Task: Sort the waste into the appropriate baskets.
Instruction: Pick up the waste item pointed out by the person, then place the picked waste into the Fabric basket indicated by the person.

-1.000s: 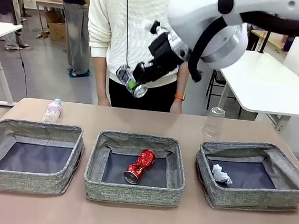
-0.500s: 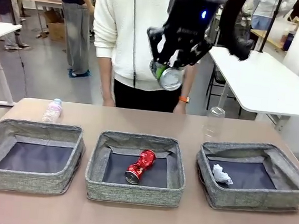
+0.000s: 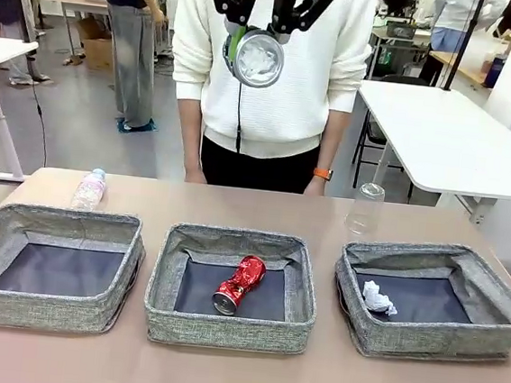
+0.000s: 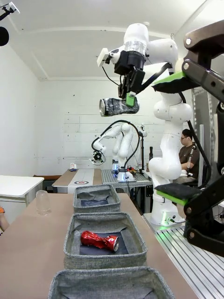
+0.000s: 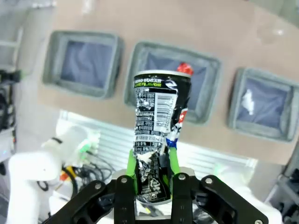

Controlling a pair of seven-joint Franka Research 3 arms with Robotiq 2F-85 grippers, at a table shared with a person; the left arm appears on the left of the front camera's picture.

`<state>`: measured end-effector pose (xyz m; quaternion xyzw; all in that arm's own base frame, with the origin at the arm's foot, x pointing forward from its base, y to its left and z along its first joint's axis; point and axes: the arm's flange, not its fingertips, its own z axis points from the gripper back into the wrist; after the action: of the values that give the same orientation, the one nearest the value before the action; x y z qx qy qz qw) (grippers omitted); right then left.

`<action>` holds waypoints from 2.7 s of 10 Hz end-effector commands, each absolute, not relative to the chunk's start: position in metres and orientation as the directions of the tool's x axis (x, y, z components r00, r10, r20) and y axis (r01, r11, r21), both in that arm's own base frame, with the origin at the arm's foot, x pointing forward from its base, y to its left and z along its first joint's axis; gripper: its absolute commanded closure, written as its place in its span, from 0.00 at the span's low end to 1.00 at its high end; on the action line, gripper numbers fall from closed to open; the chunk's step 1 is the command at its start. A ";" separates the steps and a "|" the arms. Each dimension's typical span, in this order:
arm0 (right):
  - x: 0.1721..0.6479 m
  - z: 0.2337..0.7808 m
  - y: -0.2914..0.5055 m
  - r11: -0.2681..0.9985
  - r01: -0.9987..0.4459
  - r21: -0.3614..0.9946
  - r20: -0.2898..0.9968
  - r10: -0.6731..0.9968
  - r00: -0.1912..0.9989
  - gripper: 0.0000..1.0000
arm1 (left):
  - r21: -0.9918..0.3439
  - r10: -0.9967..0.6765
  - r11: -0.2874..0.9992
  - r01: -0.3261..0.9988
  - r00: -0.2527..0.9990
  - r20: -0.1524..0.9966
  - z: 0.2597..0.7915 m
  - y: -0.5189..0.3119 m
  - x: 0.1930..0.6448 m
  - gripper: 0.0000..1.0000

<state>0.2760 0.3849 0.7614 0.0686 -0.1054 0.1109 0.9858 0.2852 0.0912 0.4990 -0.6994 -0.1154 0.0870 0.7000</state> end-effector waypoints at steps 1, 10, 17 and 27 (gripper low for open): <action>0.280 0.783 0.386 0.977 -0.186 0.101 0.239 0.158 0.958 0.70 | -1.000 0.284 0.012 0.028 0.958 0.030 0.500 0.093 0.283 0.00; 0.292 0.786 0.368 0.974 -0.184 0.129 0.246 0.148 0.958 0.70 | -1.000 0.284 0.012 0.028 0.958 0.030 0.500 0.093 0.283 0.00; 0.292 0.786 0.368 0.974 -0.184 0.129 0.246 0.148 0.958 0.70 | -1.000 0.284 0.012 0.028 0.958 0.030 0.500 0.093 0.283 0.00; 0.292 0.786 0.368 0.974 -0.184 0.129 0.246 0.148 0.958 0.70 | -1.000 0.284 0.012 0.028 0.958 0.030 0.500 0.093 0.283 0.00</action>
<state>0.2929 0.3690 0.7833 0.0751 -0.1113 0.0857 0.9872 0.2852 0.0913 0.4990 -0.6993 -0.1156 0.0872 0.7000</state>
